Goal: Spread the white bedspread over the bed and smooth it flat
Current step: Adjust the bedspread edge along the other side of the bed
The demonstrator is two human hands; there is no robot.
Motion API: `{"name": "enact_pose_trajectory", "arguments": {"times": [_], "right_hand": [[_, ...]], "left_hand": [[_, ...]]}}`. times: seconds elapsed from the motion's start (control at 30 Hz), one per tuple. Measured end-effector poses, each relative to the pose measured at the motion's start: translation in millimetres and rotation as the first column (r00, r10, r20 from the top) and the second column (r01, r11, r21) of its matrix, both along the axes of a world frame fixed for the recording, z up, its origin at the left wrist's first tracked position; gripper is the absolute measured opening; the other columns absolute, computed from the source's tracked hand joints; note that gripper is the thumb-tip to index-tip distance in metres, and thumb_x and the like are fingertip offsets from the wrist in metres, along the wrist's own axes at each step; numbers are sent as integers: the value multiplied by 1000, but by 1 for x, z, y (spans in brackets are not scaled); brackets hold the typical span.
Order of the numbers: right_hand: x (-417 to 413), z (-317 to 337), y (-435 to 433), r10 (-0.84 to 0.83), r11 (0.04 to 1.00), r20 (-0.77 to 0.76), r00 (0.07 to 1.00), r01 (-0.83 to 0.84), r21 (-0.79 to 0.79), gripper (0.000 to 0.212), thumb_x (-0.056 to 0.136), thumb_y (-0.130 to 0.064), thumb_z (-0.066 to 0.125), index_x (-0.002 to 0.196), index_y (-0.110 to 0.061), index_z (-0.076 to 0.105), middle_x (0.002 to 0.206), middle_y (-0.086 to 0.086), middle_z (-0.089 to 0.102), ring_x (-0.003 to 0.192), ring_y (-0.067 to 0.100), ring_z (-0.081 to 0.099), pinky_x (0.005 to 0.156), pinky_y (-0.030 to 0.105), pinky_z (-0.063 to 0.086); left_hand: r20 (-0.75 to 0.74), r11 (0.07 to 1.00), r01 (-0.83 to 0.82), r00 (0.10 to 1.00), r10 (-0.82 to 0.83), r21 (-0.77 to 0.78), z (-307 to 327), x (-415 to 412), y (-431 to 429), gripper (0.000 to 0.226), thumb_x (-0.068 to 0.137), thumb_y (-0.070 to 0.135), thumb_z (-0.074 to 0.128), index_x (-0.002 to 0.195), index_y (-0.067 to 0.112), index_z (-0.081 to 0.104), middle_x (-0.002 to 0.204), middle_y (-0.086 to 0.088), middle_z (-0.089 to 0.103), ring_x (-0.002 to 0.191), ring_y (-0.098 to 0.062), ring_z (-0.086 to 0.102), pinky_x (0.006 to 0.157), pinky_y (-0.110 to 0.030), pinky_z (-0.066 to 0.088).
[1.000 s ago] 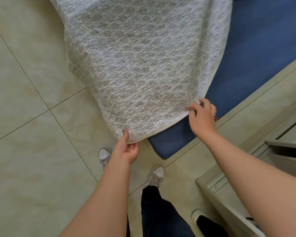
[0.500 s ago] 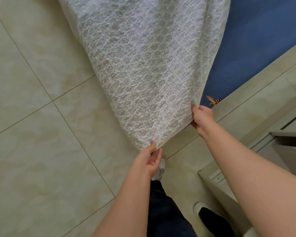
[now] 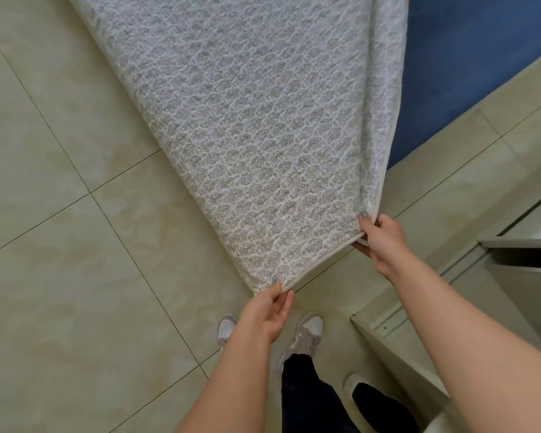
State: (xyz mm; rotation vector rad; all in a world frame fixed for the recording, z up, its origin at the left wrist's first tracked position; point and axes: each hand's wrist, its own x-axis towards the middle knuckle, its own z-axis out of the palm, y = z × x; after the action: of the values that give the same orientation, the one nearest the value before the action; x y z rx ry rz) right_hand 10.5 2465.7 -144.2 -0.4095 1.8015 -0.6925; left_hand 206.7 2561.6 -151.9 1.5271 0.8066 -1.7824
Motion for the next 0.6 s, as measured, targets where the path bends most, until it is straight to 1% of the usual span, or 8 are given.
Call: {"name": "enact_pose_trajectory", "arguments": {"times": [0.07, 0.23, 0.37, 0.43, 0.47, 0.53, 0.57, 0.6], "right_hand": [[-9, -2, 8, -8, 1000, 39, 999, 7, 19, 8, 95, -19, 57, 93, -12, 57, 104, 9, 64, 89, 19, 64, 77, 34, 57], [-22, -17, 41, -73, 994, 133, 988, 62, 87, 8, 95, -20, 56, 95, -11, 58, 99, 6, 64, 91, 19, 63, 73, 31, 56], [-28, -33, 50, -103, 987, 121, 987, 86, 137, 7, 95, -18, 56, 94, -11, 58, 99, 7, 63, 90, 20, 62, 72, 30, 55], [-28, -40, 43, -57, 986, 89, 994, 43, 158, 9, 95, -18, 57, 97, -9, 59, 93, 5, 62, 80, 16, 59, 69, 27, 53], [-26, -43, 38, -1, 985, 62, 998, -10, 172, 12, 95, -19, 57, 100, -8, 59, 91, 4, 62, 77, 16, 58, 72, 30, 53], [-25, -49, 29, 129, 970, 3, 992, -127, 209, 16, 94, -21, 58, 101, -8, 61, 95, 5, 64, 83, 21, 60, 85, 38, 54], [-29, -50, 23, 166, 962, -6, 986, -160, 223, 13, 94, -22, 59, 96, -9, 60, 98, 7, 66, 86, 23, 63, 84, 39, 54], [-34, -50, 17, 186, 956, 4, 982, -182, 230, 10, 94, -21, 58, 90, -11, 58, 98, 7, 67, 84, 22, 65, 76, 34, 55]], "left_hand": [[31, 1000, 1, 1000, -2, 18, -6, -7, 8, 38, 90, -4, 56, 128, -6, 48, 117, -12, 60, 96, -22, 60, 81, -36, 50], [97, 998, 17, 995, -22, 59, -15, -16, 34, 40, 90, -4, 57, 128, -6, 47, 121, -14, 59, 87, -21, 62, 78, -35, 49], [114, 995, 44, 992, -54, 90, -22, -24, 43, 38, 89, -5, 58, 126, -7, 47, 98, -14, 61, 85, -22, 61, 79, -35, 50], [158, 986, 93, 981, -114, 136, -32, -25, 31, 36, 89, -5, 57, 124, -8, 50, 90, -15, 60, 79, -22, 61, 75, -33, 54], [201, 979, 119, 968, -152, 167, -37, -22, 22, 36, 89, -7, 58, 124, -9, 50, 86, -15, 60, 76, -22, 60, 65, -29, 57], [291, 959, 182, 926, -242, 218, -47, -17, 4, 41, 87, -9, 59, 127, -9, 49, 85, -17, 59, 73, -24, 61, 42, -27, 54], [302, 954, 211, 914, -271, 215, -50, -18, -7, 42, 87, -8, 60, 128, -8, 48, 91, -18, 61, 78, -26, 62, 43, -28, 55], [296, 952, 232, 912, -285, 201, -52, -22, -17, 42, 88, -6, 59, 129, -6, 48, 102, -19, 62, 89, -28, 64, 55, -30, 59]]}}
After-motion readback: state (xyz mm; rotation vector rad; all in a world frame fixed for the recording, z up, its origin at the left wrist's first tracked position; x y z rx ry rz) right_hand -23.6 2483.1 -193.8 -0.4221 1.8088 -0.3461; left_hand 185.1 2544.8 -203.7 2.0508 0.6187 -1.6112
